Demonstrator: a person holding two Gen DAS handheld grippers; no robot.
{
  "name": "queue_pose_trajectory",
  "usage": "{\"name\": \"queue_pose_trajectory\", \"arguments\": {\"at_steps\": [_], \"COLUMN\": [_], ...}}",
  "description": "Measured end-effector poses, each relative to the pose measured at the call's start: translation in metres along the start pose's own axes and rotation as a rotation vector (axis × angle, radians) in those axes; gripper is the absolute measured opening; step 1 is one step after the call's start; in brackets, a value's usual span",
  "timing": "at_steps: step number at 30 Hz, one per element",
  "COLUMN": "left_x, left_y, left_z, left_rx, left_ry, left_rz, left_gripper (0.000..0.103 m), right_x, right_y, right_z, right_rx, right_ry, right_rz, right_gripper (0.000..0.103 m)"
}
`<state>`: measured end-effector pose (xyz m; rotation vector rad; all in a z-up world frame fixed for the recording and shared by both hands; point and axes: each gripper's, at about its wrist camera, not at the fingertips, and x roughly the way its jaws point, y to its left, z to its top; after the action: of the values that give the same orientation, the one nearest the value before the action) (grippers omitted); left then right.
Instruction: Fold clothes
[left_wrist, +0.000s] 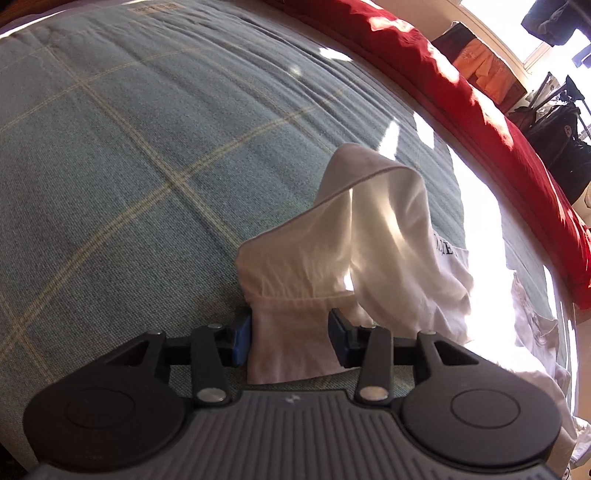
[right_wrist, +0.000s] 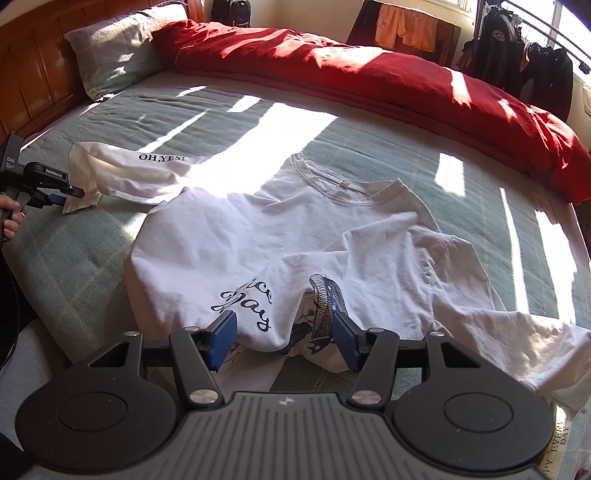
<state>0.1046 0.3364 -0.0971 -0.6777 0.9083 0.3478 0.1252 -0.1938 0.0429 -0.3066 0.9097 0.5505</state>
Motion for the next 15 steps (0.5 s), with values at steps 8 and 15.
{"name": "queue_pose_trajectory", "arguments": {"at_steps": [8,15], "left_x": [-0.033,-0.077], "left_y": [-0.003,0.034], "left_z": [0.014,0.058], "left_rx": [0.091,0.035], "left_ry": [-0.075,-0.17], "left_rz": [0.078,0.153], "left_gripper": [0.001,0.001], "right_x": [0.011,0.021], "right_y": [0.004,0.008], "right_z": [0.006,0.012], "right_rx": [-0.005,-0.007], "right_ry": [0.008,0.018], "right_rz": [0.004,0.004], "right_gripper": [0.062,0.062]}}
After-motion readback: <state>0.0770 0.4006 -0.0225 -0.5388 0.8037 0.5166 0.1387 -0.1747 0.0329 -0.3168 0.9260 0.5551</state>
